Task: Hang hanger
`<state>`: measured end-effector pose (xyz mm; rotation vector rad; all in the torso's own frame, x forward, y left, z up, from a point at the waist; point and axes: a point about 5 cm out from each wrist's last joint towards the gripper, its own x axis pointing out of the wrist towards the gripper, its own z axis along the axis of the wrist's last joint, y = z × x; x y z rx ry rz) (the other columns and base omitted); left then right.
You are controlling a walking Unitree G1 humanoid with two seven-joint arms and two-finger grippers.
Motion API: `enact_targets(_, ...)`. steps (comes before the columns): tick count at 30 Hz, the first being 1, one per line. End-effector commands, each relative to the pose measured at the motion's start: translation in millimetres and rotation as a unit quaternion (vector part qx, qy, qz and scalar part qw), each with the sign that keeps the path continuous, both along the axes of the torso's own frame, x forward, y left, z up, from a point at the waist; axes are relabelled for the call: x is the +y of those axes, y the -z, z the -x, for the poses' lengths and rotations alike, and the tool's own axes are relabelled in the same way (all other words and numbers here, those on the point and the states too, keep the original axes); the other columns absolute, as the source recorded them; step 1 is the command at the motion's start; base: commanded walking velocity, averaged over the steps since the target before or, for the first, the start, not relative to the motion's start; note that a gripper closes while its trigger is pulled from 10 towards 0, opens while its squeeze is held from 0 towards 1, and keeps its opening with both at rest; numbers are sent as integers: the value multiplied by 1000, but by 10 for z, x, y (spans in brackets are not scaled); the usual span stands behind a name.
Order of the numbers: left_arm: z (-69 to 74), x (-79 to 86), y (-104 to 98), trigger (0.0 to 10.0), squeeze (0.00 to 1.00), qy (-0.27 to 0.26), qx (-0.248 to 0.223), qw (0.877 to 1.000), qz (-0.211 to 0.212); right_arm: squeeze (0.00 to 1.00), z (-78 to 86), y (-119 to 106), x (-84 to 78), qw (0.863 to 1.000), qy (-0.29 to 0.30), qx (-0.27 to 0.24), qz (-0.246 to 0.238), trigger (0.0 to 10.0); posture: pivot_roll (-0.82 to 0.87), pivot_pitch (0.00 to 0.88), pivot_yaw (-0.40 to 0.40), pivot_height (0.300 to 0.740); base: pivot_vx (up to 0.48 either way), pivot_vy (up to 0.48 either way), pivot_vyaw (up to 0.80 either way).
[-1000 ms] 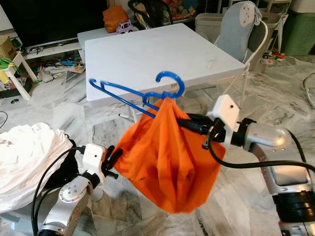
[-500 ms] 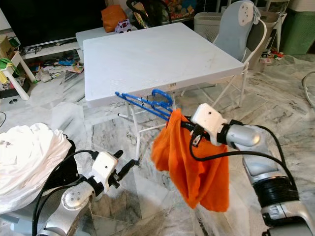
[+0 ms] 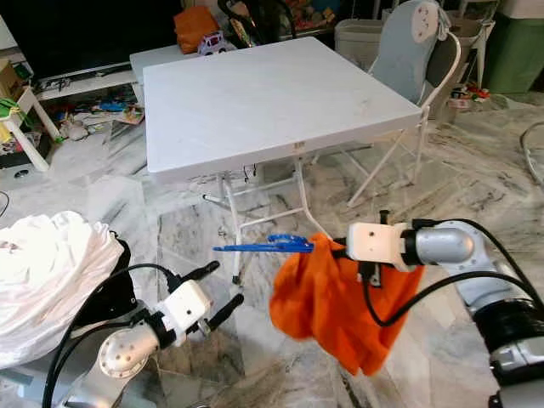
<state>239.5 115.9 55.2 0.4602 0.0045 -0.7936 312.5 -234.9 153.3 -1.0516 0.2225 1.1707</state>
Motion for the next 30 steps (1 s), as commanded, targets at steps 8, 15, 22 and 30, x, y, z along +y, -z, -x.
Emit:
enact_targets(8, -146, 105, -94, 10000, 1000, -2, -6, 1000, 11, 0, 40, -187, 214, 995, -90, 25, -37, 10000, -116, 0, 85, 740, 0, 0, 0)
enact_targets(15, -190, -2, -122, 10000, 1000, 25, 6, 999, 33, 0, 60, -248, 329, 990, -117, 36, -72, 10000, -115, 0, 81, 740, 0, 0, 0)
enact_targets(22, -244, -64, -159, 10000, 631, 56, 40, 996, 60, 0, 114, -243, 368, 987, -130, 48, -79, 10000, -115, 0, 81, 740, 0, 0, 0)
enact_targets(30, -280, -60, -222, 10000, 0, 95, 87, 987, 91, 0, 192, -262, 349, 984, -140, 59, -88, 10000, -125, 0, 76, 740, 0, 0, 0)
